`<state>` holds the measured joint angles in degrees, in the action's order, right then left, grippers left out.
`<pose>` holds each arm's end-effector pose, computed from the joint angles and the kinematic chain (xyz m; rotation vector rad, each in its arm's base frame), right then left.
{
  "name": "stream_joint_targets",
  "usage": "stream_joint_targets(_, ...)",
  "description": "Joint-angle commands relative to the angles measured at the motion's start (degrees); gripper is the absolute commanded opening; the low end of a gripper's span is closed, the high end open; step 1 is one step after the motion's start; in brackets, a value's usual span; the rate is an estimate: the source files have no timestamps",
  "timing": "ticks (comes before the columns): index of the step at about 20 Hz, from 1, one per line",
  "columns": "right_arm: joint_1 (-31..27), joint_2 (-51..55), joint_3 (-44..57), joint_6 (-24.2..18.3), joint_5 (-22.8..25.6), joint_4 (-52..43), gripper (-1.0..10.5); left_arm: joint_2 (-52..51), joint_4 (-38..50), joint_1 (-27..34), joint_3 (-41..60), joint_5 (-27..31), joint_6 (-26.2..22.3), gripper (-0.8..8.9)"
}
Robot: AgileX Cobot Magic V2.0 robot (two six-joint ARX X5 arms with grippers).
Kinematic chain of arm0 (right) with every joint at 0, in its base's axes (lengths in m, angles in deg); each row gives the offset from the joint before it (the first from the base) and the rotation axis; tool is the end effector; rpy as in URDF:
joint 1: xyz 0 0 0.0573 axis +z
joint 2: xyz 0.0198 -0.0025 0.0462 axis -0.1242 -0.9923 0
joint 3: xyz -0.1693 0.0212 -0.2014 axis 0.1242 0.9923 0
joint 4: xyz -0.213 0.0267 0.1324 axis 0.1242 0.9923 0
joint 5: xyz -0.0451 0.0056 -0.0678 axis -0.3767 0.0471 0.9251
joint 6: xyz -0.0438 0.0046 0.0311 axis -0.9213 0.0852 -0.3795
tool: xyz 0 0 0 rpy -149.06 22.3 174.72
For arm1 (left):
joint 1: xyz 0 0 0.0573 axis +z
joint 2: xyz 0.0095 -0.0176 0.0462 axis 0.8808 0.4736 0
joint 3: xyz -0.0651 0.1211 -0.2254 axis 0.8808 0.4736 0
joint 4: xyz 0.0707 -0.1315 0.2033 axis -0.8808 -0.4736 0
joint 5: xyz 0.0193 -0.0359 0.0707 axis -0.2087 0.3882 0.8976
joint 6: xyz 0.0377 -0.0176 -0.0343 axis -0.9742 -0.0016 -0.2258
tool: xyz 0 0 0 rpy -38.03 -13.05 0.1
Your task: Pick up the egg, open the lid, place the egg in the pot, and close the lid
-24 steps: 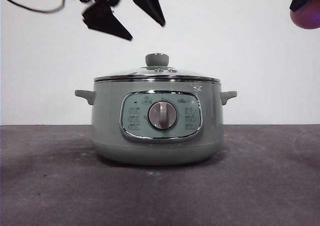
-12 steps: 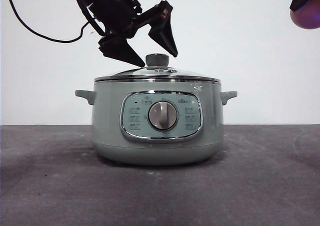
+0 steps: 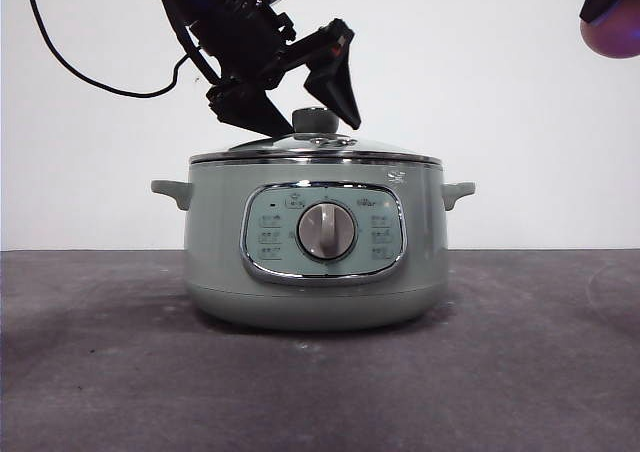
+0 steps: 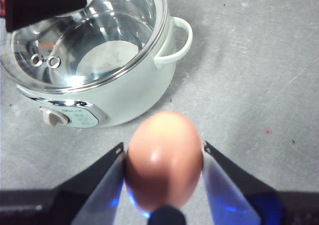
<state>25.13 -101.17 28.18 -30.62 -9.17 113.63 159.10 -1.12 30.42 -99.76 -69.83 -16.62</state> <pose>0.1578 0.0552 0.3291 -0.0720 0.7110 0.4277 0.3377 -0.2116 0.2841 0.1333 0.5932 -0.7177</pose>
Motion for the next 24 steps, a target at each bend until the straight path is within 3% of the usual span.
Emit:
stream_joint_targets(1, 0.1, 0.1, 0.0, 0.5, 0.0, -0.3, -0.2, -0.2, -0.2, -0.1, 0.1, -0.1, 0.0, 0.19)
stream_joint_targets(15, 0.1, 0.1, 0.0, 0.5, -0.1, -0.8, -0.2, -6.3, -0.5, 0.0, 0.0, 0.1, 0.2, -0.08)
stream_joint_targets(21, 0.1, -0.8, 0.0, 0.5, -0.2, -6.1, -0.2, -16.7, -4.8, 1.3, 0.0, 0.1, 0.1, -0.08)
stream_joint_targets(24, 0.8, -4.8, -0.9, 0.5, -4.5, -10.0, -0.2, -24.3, -9.9, 2.1, 0.0, 0.1, -0.1, -0.08)
